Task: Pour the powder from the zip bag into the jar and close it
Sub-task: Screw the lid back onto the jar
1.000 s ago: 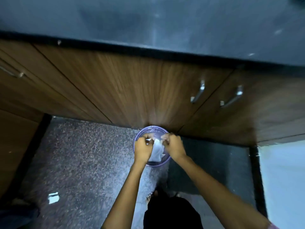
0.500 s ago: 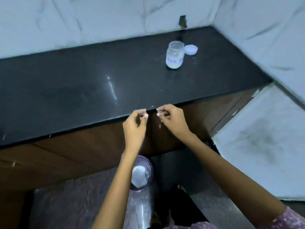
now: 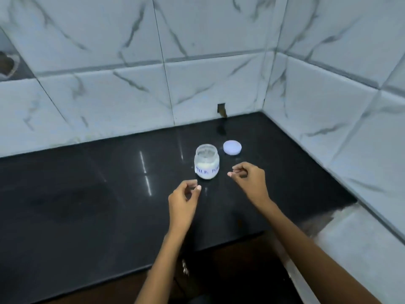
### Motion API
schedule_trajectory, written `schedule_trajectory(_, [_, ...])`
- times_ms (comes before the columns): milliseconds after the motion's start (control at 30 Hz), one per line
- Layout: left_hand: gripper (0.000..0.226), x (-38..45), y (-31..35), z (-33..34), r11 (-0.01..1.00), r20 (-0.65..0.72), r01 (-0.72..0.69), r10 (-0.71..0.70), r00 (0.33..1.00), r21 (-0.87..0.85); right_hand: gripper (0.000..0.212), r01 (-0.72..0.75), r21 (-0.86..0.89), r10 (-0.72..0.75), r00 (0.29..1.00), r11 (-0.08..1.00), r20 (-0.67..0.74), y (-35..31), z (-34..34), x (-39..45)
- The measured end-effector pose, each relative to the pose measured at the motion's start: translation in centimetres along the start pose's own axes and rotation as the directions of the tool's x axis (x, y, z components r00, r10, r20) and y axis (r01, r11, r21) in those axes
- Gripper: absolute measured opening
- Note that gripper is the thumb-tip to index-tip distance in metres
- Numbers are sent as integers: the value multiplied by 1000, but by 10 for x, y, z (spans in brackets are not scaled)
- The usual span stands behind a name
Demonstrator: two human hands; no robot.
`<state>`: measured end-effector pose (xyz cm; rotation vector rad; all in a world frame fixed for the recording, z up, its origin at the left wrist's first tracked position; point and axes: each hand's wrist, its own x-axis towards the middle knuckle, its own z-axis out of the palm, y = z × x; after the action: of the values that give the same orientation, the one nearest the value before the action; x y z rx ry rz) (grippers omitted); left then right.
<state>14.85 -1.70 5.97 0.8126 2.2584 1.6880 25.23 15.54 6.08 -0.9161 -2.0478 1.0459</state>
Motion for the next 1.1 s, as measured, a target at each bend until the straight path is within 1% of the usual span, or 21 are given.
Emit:
schedule_trajectory(100, [21, 34, 5, 27, 999, -39, 33, -33, 999, 0, 24, 49, -32, -48, 998, 998, 47, -1, 4, 51])
schedule_trajectory(167, [21, 49, 4, 39, 999, -77, 41, -41, 996, -1, 26, 111, -72, -102, 988, 991, 114, -3, 9, 77])
schedule_trajectory(233, [20, 63, 0, 48, 999, -125, 47, -45, 991, 13, 16, 193, -68, -172, 957, 979, 235, -5, 17, 99])
schedule_trajectory(267, [21, 69, -2, 52, 998, -146, 54, -50, 988, 27, 12, 238, -77, -203, 929, 968, 310, -6, 21, 108])
schedule_trajectory(333, [31, 80, -7, 58, 994, -161, 92, -82, 984, 56, 25, 329, -138, -237, 862, 934, 448, -8, 27, 123])
schedule_trajectory(367, [42, 87, -9, 61, 991, -154, 113, -100, 983, 76, 27, 367, -175, -235, 828, 914, 508, -8, 30, 130])
schedule_trajectory(433, [61, 98, -14, 65, 983, -128, 133, -116, 985, 129, 18, 421, -214, -239, 789, 881, 566, -9, 35, 141])
schedule_trajectory(500, [72, 109, -19, 69, 972, -110, 130, -110, 988, 194, 16, 458, -207, -278, 778, 864, 563, -10, 37, 148])
schedule_trajectory(567, [78, 119, -23, 71, 958, -100, 111, -87, 991, 266, 2, 471, -160, -319, 773, 867, 549, -10, 41, 153])
schedule_trajectory(600, [81, 124, -24, 73, 953, -93, 98, -75, 993, 286, 6, 460, -129, -330, 780, 878, 532, -10, 41, 155])
schedule_trajectory(633, [83, 128, -25, 75, 953, -84, 85, -63, 994, 292, 11, 428, -85, -334, 801, 900, 496, -6, 41, 158])
schedule_trajectory(667, [83, 132, -25, 76, 954, -75, 69, -49, 996, 291, 12, 372, -53, -313, 841, 927, 441, -2, 40, 161])
schedule_trajectory(733, [80, 138, -26, 80, 958, -61, 40, -24, 998, 284, 10, 277, -50, -248, 917, 960, 313, 12, 36, 167])
schedule_trajectory(800, [76, 144, -28, 83, 959, -72, 26, -5, 997, 283, 12, 186, -115, -155, 959, 976, 236, 34, 32, 173])
schedule_trajectory(900, [74, 151, -32, 86, 963, -91, 5, 21, 996, 269, 12, 80, -300, -9, 972, 950, 233, 66, 28, 178])
schedule_trajectory(1000, [73, 156, -36, 88, 964, -88, -31, 56, 995, 264, 21, 94, -478, 46, 961, 873, 274, 84, 32, 184])
schedule_trajectory(1100, [72, 157, -39, 89, 962, -97, -48, 76, 992, 269, 26, 132, -551, 26, 963, 824, 269, 86, 41, 187])
